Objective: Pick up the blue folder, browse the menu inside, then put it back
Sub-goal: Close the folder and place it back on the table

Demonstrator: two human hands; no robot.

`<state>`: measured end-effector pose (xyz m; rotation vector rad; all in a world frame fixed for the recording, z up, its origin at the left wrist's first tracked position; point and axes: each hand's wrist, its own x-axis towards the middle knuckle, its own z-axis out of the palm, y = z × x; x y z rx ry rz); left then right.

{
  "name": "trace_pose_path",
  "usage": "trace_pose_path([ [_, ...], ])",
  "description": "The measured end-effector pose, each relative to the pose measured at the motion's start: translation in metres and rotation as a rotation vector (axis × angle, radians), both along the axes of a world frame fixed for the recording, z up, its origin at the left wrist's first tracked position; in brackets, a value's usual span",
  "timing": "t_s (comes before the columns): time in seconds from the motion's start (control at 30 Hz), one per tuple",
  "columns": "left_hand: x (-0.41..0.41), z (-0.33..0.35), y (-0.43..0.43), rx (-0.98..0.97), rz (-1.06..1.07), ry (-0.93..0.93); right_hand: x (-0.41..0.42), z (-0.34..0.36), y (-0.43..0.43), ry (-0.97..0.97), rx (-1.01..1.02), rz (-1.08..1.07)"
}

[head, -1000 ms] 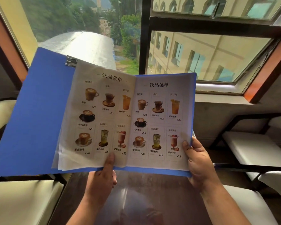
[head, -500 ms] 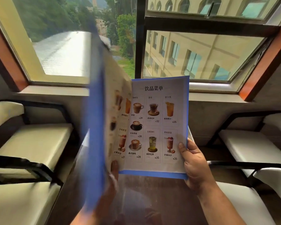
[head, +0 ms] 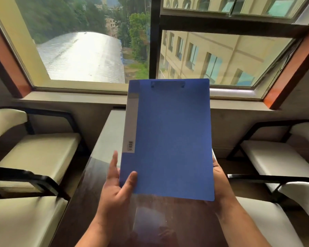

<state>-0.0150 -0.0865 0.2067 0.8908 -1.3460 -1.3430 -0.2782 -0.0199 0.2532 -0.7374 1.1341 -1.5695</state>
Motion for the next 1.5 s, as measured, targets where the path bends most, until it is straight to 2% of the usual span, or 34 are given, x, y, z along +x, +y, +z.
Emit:
trace_pose_path([
  [0.13,0.004,0.006,-0.013,0.066,0.055,-0.082,0.008,0.001,-0.001,-0.09,-0.009,-0.035],
  [0.23,0.003,0.004,-0.017,0.123,0.049,-0.062,0.007,0.003,-0.002,-0.105,0.03,-0.043],
  [0.37,-0.001,0.002,-0.015,0.133,0.034,-0.084,0.004,0.01,-0.007,0.075,0.041,-0.144],
  [0.57,0.005,-0.006,-0.009,0.17,0.04,-0.17,-0.001,-0.003,-0.002,0.176,0.079,-0.131],
  [0.77,0.046,-0.077,0.037,0.328,-0.062,-0.543,0.004,-0.086,0.055,0.332,0.3,-0.043],
  [0.93,0.065,-0.157,0.111,0.496,-0.108,-0.757,0.019,-0.182,0.13,0.409,0.539,0.058],
  [1.07,0.08,-0.201,0.159,0.561,-0.201,-0.913,0.03,-0.232,0.178,0.528,0.677,0.14],
  [1.33,0.09,-0.232,0.209,0.461,-0.347,-1.321,0.05,-0.272,0.227,0.847,0.877,0.272],
  [1.5,0.079,-0.229,0.203,0.277,-0.453,-1.547,0.049,-0.276,0.231,1.035,0.951,0.303],
])
